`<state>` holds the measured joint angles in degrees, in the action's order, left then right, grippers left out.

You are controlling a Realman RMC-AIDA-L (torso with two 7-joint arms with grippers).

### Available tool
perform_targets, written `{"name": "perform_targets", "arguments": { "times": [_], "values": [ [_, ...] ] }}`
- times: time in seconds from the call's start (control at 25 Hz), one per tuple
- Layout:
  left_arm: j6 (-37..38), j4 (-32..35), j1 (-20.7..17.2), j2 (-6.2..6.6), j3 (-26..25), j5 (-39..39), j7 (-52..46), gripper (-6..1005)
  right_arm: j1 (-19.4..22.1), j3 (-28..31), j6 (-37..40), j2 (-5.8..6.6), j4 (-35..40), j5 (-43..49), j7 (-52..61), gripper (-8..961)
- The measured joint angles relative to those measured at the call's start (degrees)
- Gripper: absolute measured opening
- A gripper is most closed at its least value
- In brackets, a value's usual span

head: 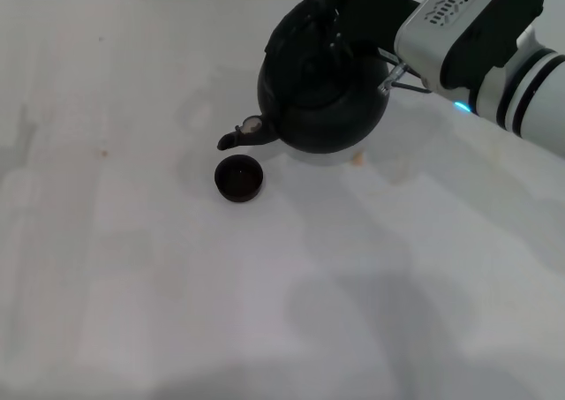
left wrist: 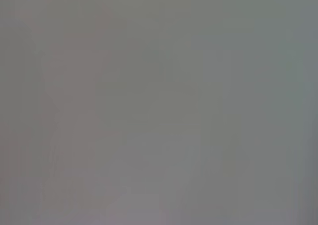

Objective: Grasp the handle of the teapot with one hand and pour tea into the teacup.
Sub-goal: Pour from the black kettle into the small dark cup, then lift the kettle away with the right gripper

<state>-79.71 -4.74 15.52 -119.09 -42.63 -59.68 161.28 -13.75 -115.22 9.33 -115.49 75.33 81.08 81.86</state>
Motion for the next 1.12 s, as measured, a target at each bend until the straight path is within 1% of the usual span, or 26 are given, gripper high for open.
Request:
{"name": "perform_targets", "arguments": {
  "times": [0.2,0.44,1.12],
  "values": [
    [0.0,0.0,0.0,0.00,0.0,0.0,0.0,866,0.2,-0.2,-0.5,0.00,0.1,0.0,-0.9,178],
    [0.0,0.0,-0.1,-0.08,0.0,0.0,0.0,865,0.3,-2.6,-4.5,0.00,1.2,0.1,-4.0,176],
    [0.0,0.0,0.2,-0.09,0.0,0.0,0.0,866,0.7,-5.8,-8.8,0.00,1.5,0.2,-8.6,159]
  ]
}}
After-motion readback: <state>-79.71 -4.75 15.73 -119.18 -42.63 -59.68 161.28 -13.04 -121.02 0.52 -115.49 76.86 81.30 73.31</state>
